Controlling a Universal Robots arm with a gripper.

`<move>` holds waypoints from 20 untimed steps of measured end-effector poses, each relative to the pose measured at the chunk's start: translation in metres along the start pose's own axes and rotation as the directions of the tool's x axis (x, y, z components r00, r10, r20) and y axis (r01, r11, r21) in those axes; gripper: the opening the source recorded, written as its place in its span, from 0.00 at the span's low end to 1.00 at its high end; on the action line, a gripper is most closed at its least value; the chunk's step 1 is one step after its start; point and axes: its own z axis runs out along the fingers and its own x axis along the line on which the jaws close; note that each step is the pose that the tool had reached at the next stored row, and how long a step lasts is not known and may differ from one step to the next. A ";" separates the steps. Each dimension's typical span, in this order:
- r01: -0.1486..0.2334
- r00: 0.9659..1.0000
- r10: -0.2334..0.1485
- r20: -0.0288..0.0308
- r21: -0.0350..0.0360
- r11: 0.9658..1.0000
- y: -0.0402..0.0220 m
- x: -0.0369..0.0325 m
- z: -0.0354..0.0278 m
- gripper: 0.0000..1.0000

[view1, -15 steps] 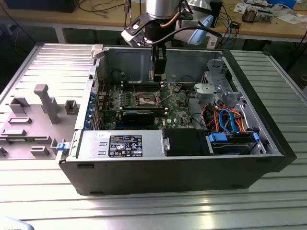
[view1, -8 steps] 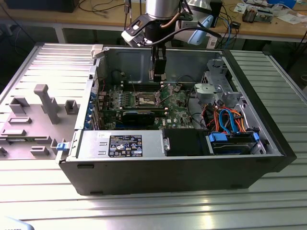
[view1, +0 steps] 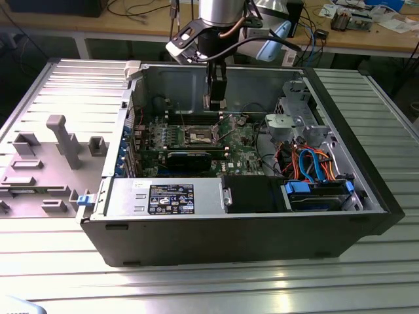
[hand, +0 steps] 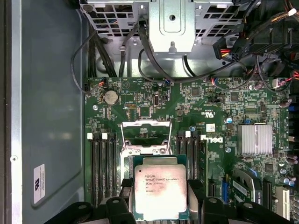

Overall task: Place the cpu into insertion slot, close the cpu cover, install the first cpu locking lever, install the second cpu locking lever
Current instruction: 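Place the cpu into insertion slot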

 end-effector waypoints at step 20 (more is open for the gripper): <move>0.000 1.000 0.000 0.000 0.000 1.000 -0.0051 0.0015 0.0062 0.55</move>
